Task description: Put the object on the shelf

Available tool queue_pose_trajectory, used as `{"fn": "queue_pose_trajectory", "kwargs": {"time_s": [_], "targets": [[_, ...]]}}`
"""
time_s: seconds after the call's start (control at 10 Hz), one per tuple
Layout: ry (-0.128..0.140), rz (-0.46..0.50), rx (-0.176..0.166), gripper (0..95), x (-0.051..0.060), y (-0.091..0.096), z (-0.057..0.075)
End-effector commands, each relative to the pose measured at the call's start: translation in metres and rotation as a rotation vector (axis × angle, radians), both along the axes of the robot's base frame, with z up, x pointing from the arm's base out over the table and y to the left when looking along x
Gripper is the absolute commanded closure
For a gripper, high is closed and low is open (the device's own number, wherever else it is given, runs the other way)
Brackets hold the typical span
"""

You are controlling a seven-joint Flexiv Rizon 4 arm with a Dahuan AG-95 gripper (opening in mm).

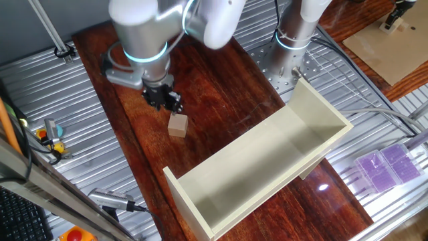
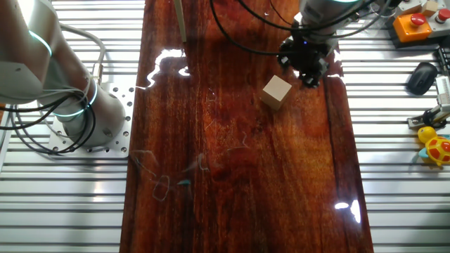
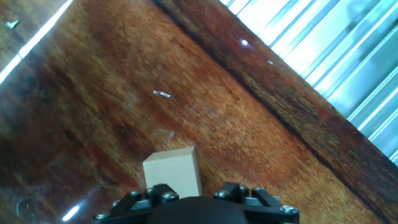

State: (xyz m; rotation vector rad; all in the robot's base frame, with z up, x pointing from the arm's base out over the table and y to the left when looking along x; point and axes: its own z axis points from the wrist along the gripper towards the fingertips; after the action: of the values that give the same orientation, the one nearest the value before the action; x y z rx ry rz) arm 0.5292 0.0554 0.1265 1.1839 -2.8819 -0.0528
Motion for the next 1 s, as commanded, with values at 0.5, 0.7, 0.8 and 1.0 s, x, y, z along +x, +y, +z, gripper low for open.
{"fn": "queue_pose_trajectory", "kwargs": {"time_s": [0.5,0.7,0.8,1.0], "targets": [[-0.012,0.038,0.01,0.0,-0.005,0.0,-0.006],[-0.01,0.041,0.009,0.0,-0.007,0.002,-0.019],[-0.004,0.043,0.009,0.0,-0.009,0.0,-0.029],[-0.005,0.037,0.013,0.0,-0.017,-0.002,-0.039]]}}
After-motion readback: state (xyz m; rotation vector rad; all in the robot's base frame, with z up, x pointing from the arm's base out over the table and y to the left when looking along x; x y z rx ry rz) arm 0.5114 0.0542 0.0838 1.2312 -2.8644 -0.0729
